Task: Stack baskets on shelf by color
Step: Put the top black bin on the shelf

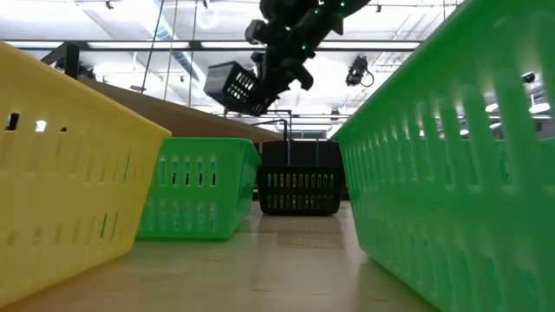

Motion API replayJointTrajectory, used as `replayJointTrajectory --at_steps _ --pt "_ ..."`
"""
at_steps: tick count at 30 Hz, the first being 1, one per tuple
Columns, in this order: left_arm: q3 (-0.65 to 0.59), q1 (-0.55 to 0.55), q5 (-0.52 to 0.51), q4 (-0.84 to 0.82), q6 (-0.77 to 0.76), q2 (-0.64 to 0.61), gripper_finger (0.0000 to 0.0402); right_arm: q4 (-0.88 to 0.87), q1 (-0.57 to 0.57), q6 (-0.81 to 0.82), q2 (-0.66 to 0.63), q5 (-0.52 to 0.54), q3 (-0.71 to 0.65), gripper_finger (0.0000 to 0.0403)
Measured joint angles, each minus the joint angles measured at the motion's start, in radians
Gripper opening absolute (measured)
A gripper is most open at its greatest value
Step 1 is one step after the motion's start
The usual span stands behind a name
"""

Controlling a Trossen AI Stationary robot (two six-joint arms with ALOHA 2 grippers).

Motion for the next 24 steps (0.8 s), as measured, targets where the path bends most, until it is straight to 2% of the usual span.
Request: replayJointTrajectory --at_steps 3,8,16,19,24 --pt "0.000 0.000 0.008 0.000 -0.001 0.000 0.0176 0.033 0.001 0.017 -0.003 0.012 0.000 0.0025" --pt "0.000 0.000 0.009 -0.004 0.000 0.000 0.0176 0.133 0.002 0.070 -0.013 0.012 0.000 0.0073" --pt "0.000 0.000 0.009 -0.009 0.015 0.000 0.0176 0.098 0.002 0.067 -0.014 0.015 0.000 0.0150" --pt "0.000 0.000 0.008 -0.009 0.016 0.000 0.0176 0.098 0.002 0.066 -0.014 0.020 0.000 0.0162" --pt "0.000 0.000 0.008 -0.026 0.015 0.000 0.0176 0.093 0.009 0.072 -0.039 0.114 0.000 0.0165"
